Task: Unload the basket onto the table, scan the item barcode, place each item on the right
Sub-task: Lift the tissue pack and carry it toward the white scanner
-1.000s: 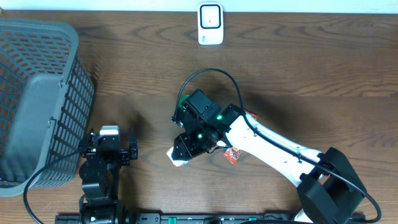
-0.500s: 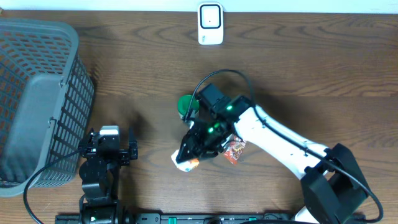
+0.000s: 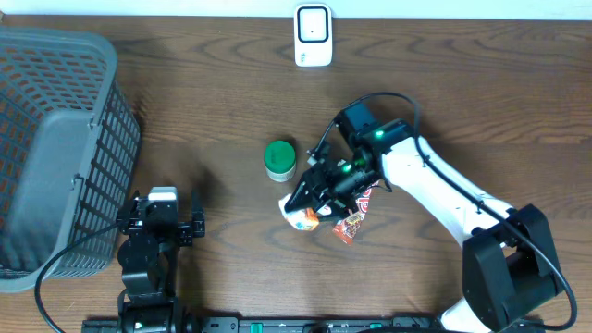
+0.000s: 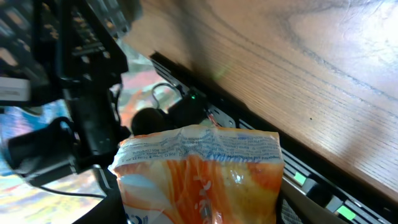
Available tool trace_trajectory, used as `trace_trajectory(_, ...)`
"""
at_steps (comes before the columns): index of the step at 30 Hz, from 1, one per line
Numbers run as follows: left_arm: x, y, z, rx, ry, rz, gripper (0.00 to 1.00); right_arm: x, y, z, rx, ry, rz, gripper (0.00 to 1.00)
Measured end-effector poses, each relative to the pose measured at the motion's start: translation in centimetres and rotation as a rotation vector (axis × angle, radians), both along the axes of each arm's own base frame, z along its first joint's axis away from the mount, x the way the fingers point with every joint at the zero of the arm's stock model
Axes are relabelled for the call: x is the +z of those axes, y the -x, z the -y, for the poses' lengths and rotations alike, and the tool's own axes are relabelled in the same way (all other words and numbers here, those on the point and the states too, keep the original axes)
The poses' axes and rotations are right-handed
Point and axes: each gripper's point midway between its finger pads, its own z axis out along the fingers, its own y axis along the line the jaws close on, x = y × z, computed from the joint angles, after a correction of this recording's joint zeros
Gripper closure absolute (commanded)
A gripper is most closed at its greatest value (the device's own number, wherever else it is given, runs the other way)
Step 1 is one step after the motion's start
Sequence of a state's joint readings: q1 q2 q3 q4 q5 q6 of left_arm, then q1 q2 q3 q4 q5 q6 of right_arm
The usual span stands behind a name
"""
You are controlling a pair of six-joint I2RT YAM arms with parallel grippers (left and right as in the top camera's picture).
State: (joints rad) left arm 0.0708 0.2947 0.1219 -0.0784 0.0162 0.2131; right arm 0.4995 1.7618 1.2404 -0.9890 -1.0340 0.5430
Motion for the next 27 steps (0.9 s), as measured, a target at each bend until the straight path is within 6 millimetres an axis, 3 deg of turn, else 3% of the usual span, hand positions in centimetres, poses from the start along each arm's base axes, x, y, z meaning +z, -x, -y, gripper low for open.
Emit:
trace_trajectory(16, 0.0, 0.0, 0.0, 0.0, 0.0, -0.001, 0.0, 0.3, -4.0, 4.3, -0.184, 0.004, -0.058, 0.45)
trace_trajectory(27, 0.0, 0.0, 0.0, 0.0, 0.0, -0.001, 0.0, 0.5, -4.6, 5.3, -0.225, -0.006, -0.082, 0.46)
